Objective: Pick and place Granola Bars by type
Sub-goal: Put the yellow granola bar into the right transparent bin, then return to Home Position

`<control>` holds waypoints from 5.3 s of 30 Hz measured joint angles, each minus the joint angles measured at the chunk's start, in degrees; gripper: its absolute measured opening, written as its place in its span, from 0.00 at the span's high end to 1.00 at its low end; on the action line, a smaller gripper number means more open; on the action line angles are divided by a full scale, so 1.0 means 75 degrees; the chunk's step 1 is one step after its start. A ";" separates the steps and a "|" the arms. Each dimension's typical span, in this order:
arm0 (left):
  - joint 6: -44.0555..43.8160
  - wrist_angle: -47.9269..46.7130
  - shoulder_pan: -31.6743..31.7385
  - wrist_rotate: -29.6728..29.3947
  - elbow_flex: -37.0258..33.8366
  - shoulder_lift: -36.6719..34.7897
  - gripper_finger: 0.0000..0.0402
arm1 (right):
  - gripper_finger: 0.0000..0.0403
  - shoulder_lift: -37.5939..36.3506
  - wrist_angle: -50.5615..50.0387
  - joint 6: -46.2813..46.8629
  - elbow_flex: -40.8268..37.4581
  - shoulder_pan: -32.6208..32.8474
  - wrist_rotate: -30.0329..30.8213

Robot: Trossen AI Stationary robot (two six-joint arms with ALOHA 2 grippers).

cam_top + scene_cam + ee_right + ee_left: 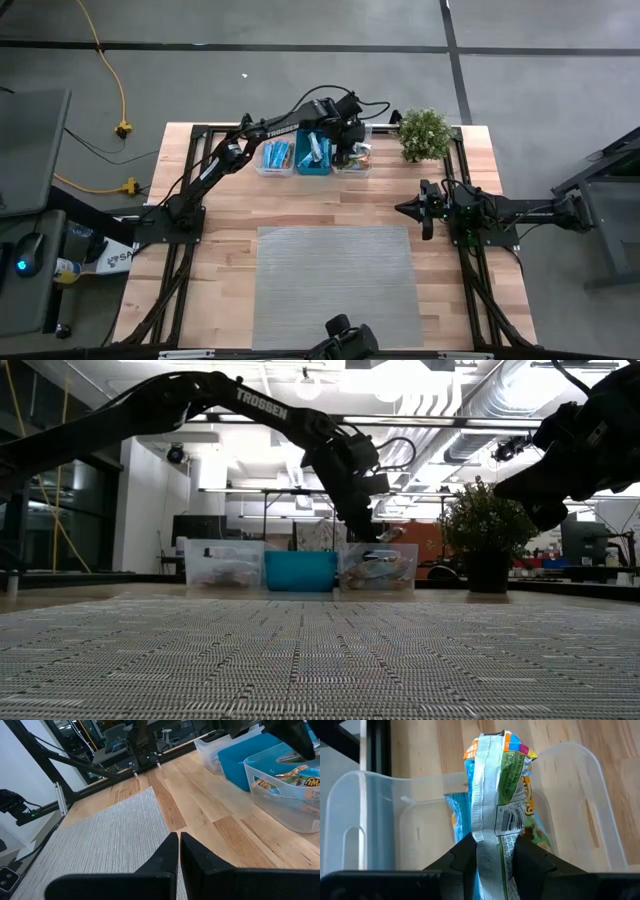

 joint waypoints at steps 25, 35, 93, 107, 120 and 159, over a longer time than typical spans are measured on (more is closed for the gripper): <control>-0.0038 -0.0536 0.0052 0.0507 0.0023 -0.0493 0.53 | 1.00 -0.0001 -0.0003 -0.0001 0.0000 0.0003 -0.0002; -0.0160 -0.0620 0.0000 0.1021 0.0023 -0.2050 0.60 | 1.00 0.0001 0.0000 0.0002 0.0000 0.0002 -0.0001; -0.3752 0.5175 -0.2448 -0.2397 -1.3252 -1.7274 1.00 | 1.00 0.0001 0.0000 0.0002 0.0000 0.0003 0.0000; -0.4472 0.8215 -0.2451 -0.2382 -1.6223 -1.8354 1.00 | 1.00 -0.0002 0.0000 0.0002 0.0000 0.0003 -0.0002; -0.4461 0.8931 -0.2464 -0.2571 -1.7220 -1.8350 1.00 | 1.00 -0.0001 0.0000 0.0002 0.0000 0.0002 0.0001; -0.3142 0.6793 -0.4197 -0.2271 -1.7750 -1.8349 1.00 | 1.00 -0.0002 0.0000 0.0000 0.0000 0.0003 0.0000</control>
